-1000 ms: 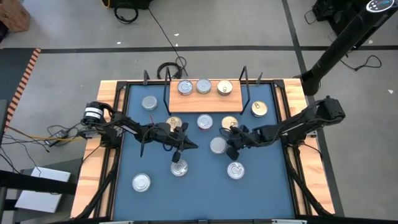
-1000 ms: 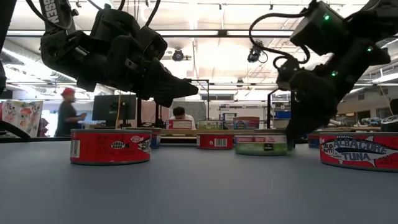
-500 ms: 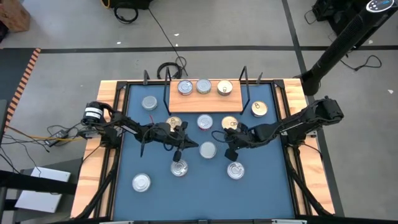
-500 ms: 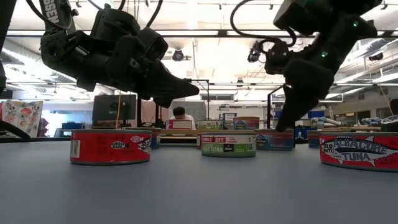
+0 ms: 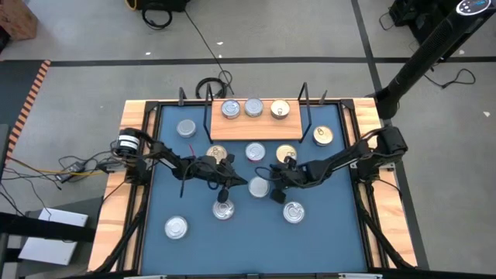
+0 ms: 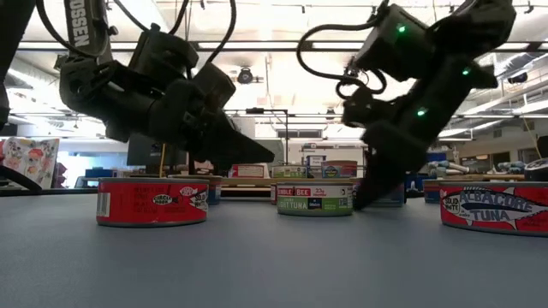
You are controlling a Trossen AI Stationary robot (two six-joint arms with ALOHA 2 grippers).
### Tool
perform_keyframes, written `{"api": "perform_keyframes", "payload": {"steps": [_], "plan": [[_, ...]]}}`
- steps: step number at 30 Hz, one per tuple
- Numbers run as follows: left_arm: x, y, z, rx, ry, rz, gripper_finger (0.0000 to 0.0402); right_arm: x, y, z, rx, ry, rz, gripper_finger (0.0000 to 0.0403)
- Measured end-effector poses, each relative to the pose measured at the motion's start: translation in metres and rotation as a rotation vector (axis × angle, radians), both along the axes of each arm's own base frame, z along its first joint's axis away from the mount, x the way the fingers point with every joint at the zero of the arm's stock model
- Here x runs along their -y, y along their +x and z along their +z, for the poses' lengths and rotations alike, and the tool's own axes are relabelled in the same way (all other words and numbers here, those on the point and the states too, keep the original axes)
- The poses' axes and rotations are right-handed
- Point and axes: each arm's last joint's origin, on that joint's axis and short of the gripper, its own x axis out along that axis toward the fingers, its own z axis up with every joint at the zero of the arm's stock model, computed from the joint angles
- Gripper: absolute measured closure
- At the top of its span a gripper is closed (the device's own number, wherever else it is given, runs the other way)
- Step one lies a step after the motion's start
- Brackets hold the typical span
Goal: Stack canned seafood by type on shelf
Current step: Stack the green tuna can on top of the other green tuna can on the shelf
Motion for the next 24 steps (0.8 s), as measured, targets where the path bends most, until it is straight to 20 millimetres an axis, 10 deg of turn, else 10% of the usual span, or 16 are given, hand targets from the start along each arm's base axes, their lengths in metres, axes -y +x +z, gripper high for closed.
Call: {"api": "perform_keyframes", "payload": {"steps": [24], "plan": [[-0.003,-0.001,-0.005,-0.024,0.028,0.063,0.0399,-0.044,0.043,0.069,0.089,-0.088,0.308,0.0264]]}}
